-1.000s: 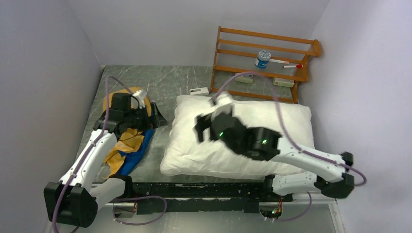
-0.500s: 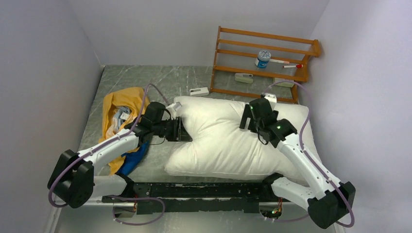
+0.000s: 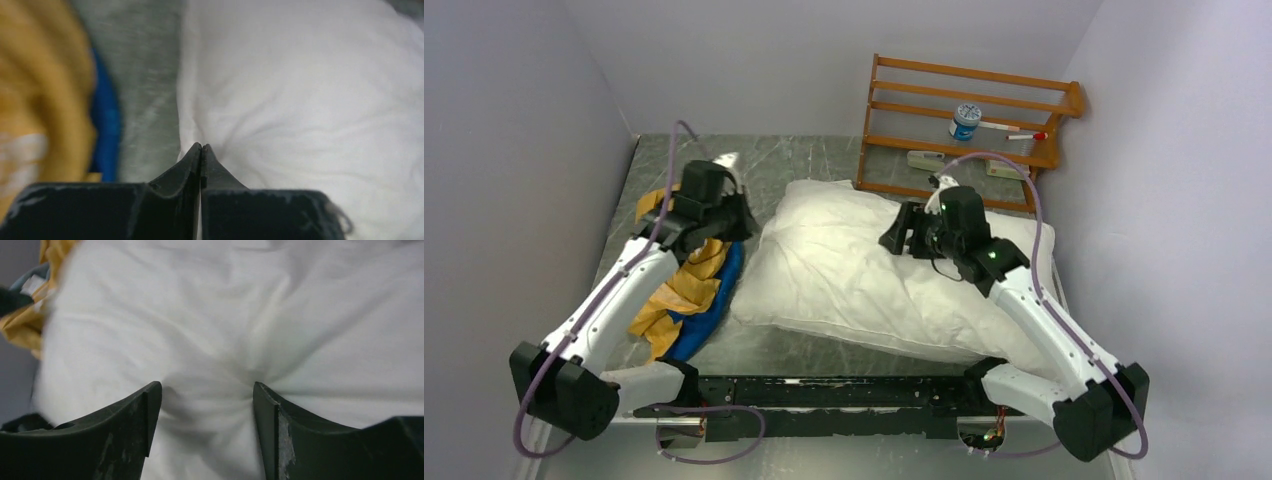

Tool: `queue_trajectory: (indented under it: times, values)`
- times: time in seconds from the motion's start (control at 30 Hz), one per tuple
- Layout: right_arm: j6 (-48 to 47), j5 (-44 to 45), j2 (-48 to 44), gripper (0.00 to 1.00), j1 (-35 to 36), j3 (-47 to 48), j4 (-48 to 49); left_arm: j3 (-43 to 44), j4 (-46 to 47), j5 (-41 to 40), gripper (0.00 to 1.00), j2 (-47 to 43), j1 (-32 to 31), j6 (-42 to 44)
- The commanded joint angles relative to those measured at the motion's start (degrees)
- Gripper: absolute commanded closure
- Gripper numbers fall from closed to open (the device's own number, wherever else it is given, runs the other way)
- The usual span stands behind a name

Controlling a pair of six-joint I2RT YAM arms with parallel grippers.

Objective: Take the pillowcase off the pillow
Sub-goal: Adjust the pillow at the center of the board.

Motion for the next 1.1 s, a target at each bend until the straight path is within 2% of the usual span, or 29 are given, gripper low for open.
queue_trajectory:
  times: [0.0,0.07,0.13,0.23,0.27,0.3,0.33,0.37,0.4,0.43,0.57,0.6,0.67,0.73,0.77,0.8,0.87,0.9,0.97,1.0,1.07]
  values:
    - [-4.5,-11.4,5.7,0.28,1.5,6.3,-3.2,0.1,-4.2,-9.0,0.95,-5.3,8.4,5.5]
    - [-5.6,-5.5,6.1,0.24,1.6,9.4,-7.1,-3.0,-4.5,-8.5,0.95,-7.8,8.5,5.3]
    - [-5.8,6.8,5.1,0.20,1.6,12.3,-10.8,-7.1,-2.3,-4.7,0.95,-9.9,8.5,5.3]
    - [-3.7,30.5,2.7,0.07,1.4,15.9,-18.0,-9.6,0.5,6.3,0.93,-10.8,8.5,6.5]
    - [-3.6,36.8,2.0,0.03,1.2,16.7,-19.7,-9.8,1.9,9.5,0.77,-10.9,8.5,6.6]
    - [-4.0,41.4,1.6,0.01,0.8,17.1,-21.2,-9.9,3.4,12.2,0.49,-10.9,8.4,6.4]
    - [-4.4,45.1,1.6,0.00,-0.1,17.4,-22.7,-10.0,5.1,14.7,0.27,-10.7,8.4,6.1]
    - [-4.8,46.9,2.1,0.00,-1.7,17.7,-23.9,-9.9,6.8,17.7,0.12,-10.3,8.4,5.8]
    - [-5.2,46.7,2.7,0.00,-4.5,17.8,-24.7,-9.5,8.1,19.7,0.05,-9.4,8.5,5.5]
    - [-5.4,44.9,3.1,0.00,-8.1,17.7,-25.1,-9.1,9.4,22.0,0.03,-8.3,8.4,5.2]
    - [-6.2,31.4,1.3,0.00,-24.5,13.3,-22.3,-9.4,14.5,32.3,0.03,-1.9,8.2,4.1]
    - [-6.5,27.7,0.5,0.00,-29.5,11.2,-20.9,-9.9,15.7,34.3,0.03,-0.5,7.6,4.1]
    - [-7.5,20.2,-0.3,0.00,-33.8,6.7,-18.8,-11.4,17.5,36.6,0.03,2.1,6.0,4.3]
    - [-8.7,8.5,0.9,0.00,-34.5,2.5,-17.3,-12.9,18.3,38.1,0.03,4.5,3.1,4.8]
    - [-9.4,0.7,1.8,0.04,-34.4,0.6,-16.5,-13.5,18.4,38.2,0.03,5.3,1.4,5.1]
    - [-9.8,-6.7,2.5,0.10,-34.4,-1.6,-15.1,-13.8,18.1,37.8,0.09,5.9,0.0,5.4]
    - [-9.2,-19.9,2.7,0.24,-33.7,-4.9,-12.0,-14.3,18.4,35.5,0.37,5.8,-1.6,5.0]
    - [-7.4,-21.4,2.6,0.28,-32.5,-5.0,-11.4,-14.5,18.6,33.9,0.53,5.1,-1.7,4.2]
    - [-4.2,-19.1,1.8,0.42,-28.2,-4.2,-9.5,-14.0,17.8,29.3,0.83,2.9,-1.7,3.3]
    - [-3.2,-18.3,1.8,0.45,-25.4,-3.6,-8.2,-13.0,16.6,25.7,0.94,1.7,-1.7,3.1]
    - [-1.6,-18.0,3.3,0.50,-19.5,-1.7,-6.0,-10.8,13.4,19.0,0.95,-0.6,-1.6,3.5]
